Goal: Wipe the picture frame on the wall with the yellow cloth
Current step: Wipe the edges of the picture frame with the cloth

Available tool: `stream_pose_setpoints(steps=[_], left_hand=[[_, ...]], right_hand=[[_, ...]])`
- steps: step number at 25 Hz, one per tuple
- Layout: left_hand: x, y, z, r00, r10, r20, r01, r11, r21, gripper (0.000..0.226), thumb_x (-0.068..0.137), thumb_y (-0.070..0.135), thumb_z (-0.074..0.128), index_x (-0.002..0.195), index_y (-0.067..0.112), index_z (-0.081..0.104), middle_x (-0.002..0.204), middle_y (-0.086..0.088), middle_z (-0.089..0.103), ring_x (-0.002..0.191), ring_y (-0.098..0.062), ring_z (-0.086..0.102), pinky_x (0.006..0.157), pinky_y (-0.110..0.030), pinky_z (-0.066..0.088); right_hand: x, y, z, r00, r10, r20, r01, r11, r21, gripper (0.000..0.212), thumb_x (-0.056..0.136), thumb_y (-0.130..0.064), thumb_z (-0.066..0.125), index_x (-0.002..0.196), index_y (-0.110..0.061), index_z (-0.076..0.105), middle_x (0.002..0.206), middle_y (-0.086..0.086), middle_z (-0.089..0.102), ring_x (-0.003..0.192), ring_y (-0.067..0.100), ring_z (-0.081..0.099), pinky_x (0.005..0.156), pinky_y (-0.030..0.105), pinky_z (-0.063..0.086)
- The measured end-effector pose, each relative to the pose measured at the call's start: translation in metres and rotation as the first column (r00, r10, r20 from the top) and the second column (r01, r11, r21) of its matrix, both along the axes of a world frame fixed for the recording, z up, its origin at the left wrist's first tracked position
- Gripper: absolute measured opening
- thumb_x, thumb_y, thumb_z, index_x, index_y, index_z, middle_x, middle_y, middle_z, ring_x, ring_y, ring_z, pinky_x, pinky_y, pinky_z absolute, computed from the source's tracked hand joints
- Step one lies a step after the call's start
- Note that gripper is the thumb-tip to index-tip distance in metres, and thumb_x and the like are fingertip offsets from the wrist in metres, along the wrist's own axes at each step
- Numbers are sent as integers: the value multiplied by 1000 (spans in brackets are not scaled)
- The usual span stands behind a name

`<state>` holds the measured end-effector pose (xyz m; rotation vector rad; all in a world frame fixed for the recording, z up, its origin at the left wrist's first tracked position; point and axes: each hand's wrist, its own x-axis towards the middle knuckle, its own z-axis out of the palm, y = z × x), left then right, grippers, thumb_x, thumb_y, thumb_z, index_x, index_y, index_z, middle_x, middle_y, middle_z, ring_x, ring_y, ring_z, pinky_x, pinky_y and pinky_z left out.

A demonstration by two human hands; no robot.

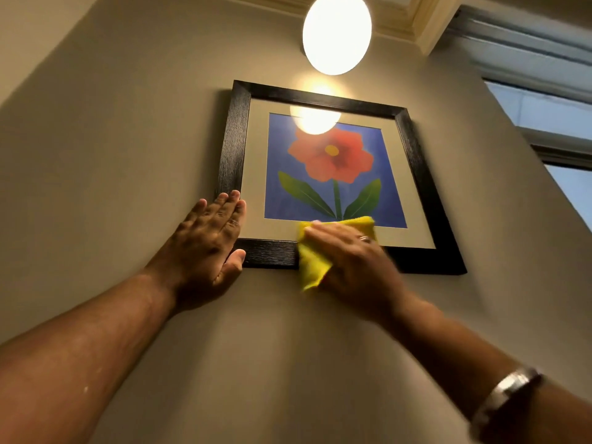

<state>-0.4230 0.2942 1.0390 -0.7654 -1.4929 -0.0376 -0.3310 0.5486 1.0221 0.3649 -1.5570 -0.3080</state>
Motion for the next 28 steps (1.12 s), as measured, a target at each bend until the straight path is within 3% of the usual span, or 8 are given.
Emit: stream_pose_setpoints(steps=[3,5,9,12,17,21,23,28], left_hand=[[1,1,1,1000,25,-8,-25,1000,0,83,82,52,17,152,9,9,162,-13,5,150,-25,4,124,-44,6],[0,3,-1,999,44,-10,-44,999,5,84,83,55,18,152,8,9,162,-14,5,150,-26,4,124,-45,9],[1,2,-1,997,78,-17,-78,997,9,84,84,56,20,151,7,9,161,-15,4,150,-27,5,123,-45,10],[1,-1,-2,993,113,-24,-113,994,8,82,85,55,19,151,8,7,162,-14,4,150,-26,4,123,-45,11],[7,-1,-6,984,177,27,-178,984,26,85,83,60,12,151,11,0,161,-11,-3,150,-24,-1,123,-46,7],[7,6,-10,969,242,55,-247,963,108,98,79,76,9,151,10,-2,161,-10,-5,150,-24,-1,123,-48,8],[10,6,-9,960,270,79,-279,951,136,102,77,80,6,151,10,-3,161,-10,-5,149,-23,-1,123,-48,8],[25,25,-12,917,364,165,-388,908,156,105,75,80,-1,152,9,4,162,-12,4,149,-22,10,120,-48,14]], right_hand=[[35,88,27,993,-108,-47,59,803,-592,60,86,-20,58,142,-20,36,153,11,35,138,35,33,111,47,33],[36,96,30,991,-114,-77,24,693,-720,74,79,-7,58,146,-15,27,158,14,21,144,36,18,118,45,21],[-4,9,38,996,91,24,-82,966,-245,63,82,-14,56,142,-21,38,155,10,31,143,30,25,120,43,19],[-3,-2,46,984,-1,178,-24,990,140,62,85,-25,61,142,-25,37,154,6,33,142,27,29,117,41,23],[52,118,81,991,-80,108,123,866,-484,59,91,-17,49,145,-22,28,159,12,19,144,32,20,118,39,17],[41,142,-6,986,67,151,-36,979,-201,59,85,-47,48,142,-36,33,155,-1,31,144,22,22,118,36,16],[43,160,18,990,46,134,-32,994,-103,58,87,-46,44,142,-35,33,155,0,31,145,26,21,119,41,20],[54,134,172,987,48,151,28,885,-465,64,89,-19,46,147,-28,20,161,5,8,147,33,5,120,40,11]])
